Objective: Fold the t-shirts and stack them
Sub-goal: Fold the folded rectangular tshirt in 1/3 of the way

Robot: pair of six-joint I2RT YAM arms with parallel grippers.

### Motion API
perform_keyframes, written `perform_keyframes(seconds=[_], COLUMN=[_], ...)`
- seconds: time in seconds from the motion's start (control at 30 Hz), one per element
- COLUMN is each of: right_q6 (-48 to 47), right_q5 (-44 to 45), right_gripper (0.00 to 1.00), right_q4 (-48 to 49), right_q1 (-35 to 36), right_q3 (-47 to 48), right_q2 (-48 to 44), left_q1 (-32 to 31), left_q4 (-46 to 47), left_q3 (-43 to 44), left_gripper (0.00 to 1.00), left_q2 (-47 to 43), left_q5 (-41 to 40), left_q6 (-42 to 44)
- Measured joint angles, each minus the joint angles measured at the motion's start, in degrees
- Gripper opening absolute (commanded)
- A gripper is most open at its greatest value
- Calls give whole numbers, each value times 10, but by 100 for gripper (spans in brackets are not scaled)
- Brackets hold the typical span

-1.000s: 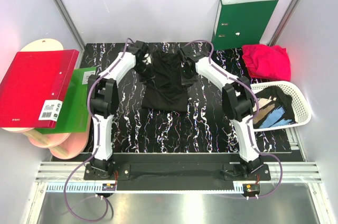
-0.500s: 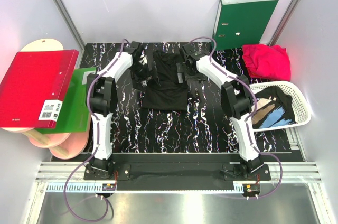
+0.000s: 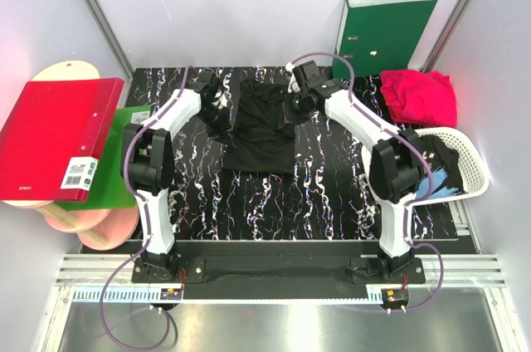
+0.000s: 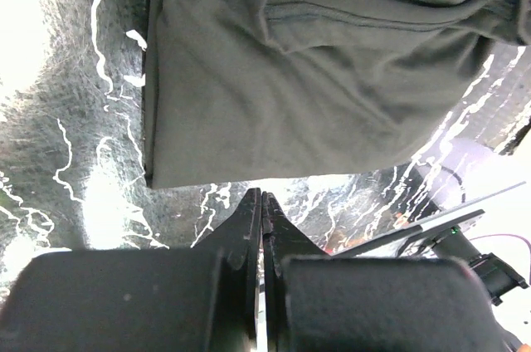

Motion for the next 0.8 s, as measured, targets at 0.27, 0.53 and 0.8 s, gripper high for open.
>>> perform_keyframes(seconds=[0.27,0.53,0.8], right_q6=[2,-1,1], right_q5=[-133,-151,-53], right_gripper=[0,0,0], right_q4=[-44,-93,-100], right_q1=[0,0,0], right_q3=[90,173,255], right_q2=[165,229,248], left_q1=[8,18,19], left_q4=[1,1,1], left_q3=[-33,-43,-52], left_gripper=[0,0,0], left_q2=[0,0,0], left_q5=[-10,-22,-28], left_q6=[0,0,0])
